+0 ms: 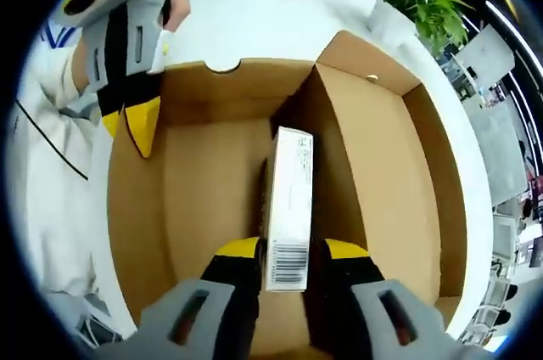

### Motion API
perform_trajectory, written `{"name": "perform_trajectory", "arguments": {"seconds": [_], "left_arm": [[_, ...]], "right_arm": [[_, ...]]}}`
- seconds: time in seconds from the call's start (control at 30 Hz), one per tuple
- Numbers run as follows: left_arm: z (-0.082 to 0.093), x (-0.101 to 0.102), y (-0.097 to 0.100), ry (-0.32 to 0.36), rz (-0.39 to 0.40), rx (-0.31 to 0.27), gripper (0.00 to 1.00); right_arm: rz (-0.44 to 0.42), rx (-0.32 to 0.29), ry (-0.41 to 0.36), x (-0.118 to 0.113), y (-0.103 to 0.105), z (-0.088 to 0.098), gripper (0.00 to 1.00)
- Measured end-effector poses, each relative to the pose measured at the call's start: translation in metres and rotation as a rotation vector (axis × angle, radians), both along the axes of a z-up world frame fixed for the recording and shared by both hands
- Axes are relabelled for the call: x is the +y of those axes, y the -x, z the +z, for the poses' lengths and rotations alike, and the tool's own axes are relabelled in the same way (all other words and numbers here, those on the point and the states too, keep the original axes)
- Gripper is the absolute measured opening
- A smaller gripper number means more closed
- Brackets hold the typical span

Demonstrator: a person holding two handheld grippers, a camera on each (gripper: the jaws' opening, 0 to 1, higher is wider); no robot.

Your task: Operate the shoe box by opening the lid, removing the specified soft item, and placing it in the target area until the item is outside and the box remains undamaged.

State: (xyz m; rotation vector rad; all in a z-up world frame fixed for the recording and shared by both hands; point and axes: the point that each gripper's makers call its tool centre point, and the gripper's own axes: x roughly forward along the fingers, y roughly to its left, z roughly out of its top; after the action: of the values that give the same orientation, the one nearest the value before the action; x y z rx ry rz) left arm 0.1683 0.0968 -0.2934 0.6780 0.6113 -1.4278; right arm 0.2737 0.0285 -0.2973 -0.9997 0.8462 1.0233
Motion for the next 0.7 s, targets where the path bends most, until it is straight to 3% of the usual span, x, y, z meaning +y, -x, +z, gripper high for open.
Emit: {"name": "perform_trajectory", "arguments": {"seconds": [0.07,0.3,0.6,0.67,0.7], "left_arm": [[0.000,0.000,0.000,0.000,0.000,-0.001,0.01],[0.000,-0.001,0.000,-0.001,0.000,-0.003,0.01],[0.000,-0.001,0.000,0.000,0.000,-0.005,0.01],[0.001,-0.001,0.000,0.000,0.000,-0.005,0.01],[0.001,-0.001,0.000,0.000,0.001,-0.005,0.01]], "right_arm": [[-0.007,0.029,-0.020,0.005,0.002,-0.001,0.26],[-0.009,0.042,-0.008,0.001,0.002,-0.004,0.27],[-0.008,0.092,0.041,-0.004,0.003,-0.023,0.22],[-0.029,0.146,0.023,-0.002,0.010,-0.024,0.21],[-0.038,0.144,0.018,-0.003,0.009,-0.023,0.21]]}}
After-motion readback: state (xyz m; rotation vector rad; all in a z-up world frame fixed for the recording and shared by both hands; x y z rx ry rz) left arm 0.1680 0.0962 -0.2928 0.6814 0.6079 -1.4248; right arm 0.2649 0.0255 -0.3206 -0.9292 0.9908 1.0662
